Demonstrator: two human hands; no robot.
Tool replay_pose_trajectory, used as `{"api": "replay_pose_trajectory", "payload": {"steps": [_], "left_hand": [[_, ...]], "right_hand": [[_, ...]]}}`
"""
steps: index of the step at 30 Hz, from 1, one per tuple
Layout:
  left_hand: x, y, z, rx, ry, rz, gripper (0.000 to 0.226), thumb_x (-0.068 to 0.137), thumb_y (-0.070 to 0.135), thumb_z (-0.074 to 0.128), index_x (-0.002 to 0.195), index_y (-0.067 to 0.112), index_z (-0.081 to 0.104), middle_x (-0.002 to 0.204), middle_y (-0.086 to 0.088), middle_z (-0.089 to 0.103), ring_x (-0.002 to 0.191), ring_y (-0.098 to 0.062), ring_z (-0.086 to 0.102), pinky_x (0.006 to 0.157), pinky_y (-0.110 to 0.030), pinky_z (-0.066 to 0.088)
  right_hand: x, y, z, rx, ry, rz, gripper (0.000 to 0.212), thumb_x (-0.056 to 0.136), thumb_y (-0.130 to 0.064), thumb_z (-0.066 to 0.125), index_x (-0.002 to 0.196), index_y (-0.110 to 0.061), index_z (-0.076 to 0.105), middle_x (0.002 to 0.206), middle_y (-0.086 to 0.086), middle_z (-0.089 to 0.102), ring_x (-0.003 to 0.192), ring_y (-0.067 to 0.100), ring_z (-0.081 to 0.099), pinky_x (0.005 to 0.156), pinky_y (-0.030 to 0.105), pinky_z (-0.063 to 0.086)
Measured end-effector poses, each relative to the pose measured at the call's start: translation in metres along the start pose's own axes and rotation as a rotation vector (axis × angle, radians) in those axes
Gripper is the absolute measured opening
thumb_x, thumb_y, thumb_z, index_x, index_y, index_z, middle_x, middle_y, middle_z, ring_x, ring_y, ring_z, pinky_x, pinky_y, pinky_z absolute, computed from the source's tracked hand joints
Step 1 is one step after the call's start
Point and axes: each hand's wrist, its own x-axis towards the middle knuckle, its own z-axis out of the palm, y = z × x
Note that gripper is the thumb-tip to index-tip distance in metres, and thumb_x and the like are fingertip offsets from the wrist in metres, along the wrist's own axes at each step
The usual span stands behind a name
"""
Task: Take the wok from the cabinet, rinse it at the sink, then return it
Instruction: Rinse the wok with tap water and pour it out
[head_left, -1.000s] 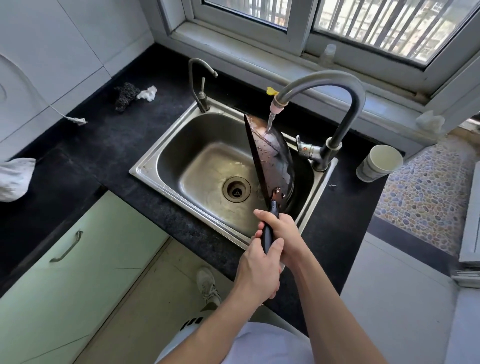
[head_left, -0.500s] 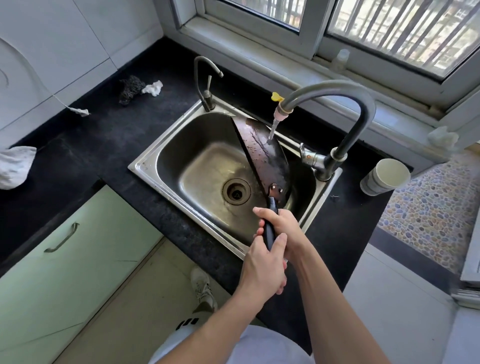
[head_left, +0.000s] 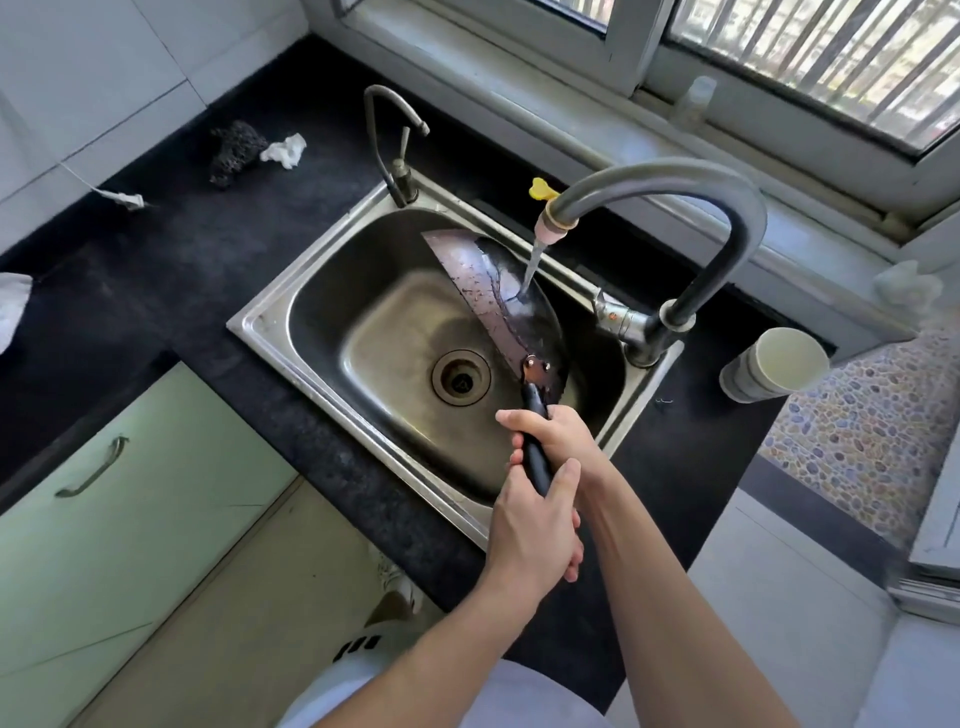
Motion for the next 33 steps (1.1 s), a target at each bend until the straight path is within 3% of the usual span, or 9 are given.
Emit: {"api": "replay_pose_trajectory", "payload": {"steps": [9,20,27,33], "left_hand": [[0.014,0.011,0.019,-0.016,0.025,-0.028,0.039,0.095,0.044,0.052,0.114,0.009,0.050,0.068,-0.003,0.059,0.036,-0.010,0.056,0.039,-0.029,0.051],[0.021,0.023,0.038,-0.058,0.031,-0.059,0.044,0.097,0.041,0.051,0.127,0.010,0.045,0.069,0.000,0.061,0.036,-0.009,0.057,0.040,-0.028,0.052],[0.009,0.006,0.019,0.008,0.008,-0.051,0.041,0.096,0.043,0.052,0.120,0.009,0.049,0.066,0.000,0.058,0.038,-0.009,0.056,0.040,-0.025,0.049],[-0.004,-0.013,-0.011,0.040,-0.067,-0.039,0.037,0.095,0.044,0.053,0.107,0.009,0.054,0.063,0.002,0.057,0.046,-0.011,0.057,0.048,-0.032,0.053]], "right_hand": [[0.014,-0.016,-0.017,-0.114,-0.071,0.010,0.037,0.088,-0.008,0.073,0.055,-0.009,0.056,0.052,0.005,0.058,0.041,0.016,0.057,0.048,0.026,0.051],[0.020,-0.031,-0.029,-0.145,-0.097,0.056,0.037,0.089,-0.009,0.072,0.058,-0.007,0.054,0.050,0.004,0.057,0.040,0.013,0.056,0.044,0.023,0.049],[0.005,-0.014,-0.019,-0.108,-0.063,0.028,0.033,0.089,-0.007,0.072,0.061,-0.008,0.055,0.054,0.007,0.058,0.042,0.016,0.058,0.046,0.024,0.050],[-0.014,0.008,0.001,-0.052,0.016,-0.011,0.032,0.088,-0.007,0.073,0.061,-0.008,0.056,0.056,0.007,0.058,0.045,0.018,0.057,0.051,0.029,0.051]]}}
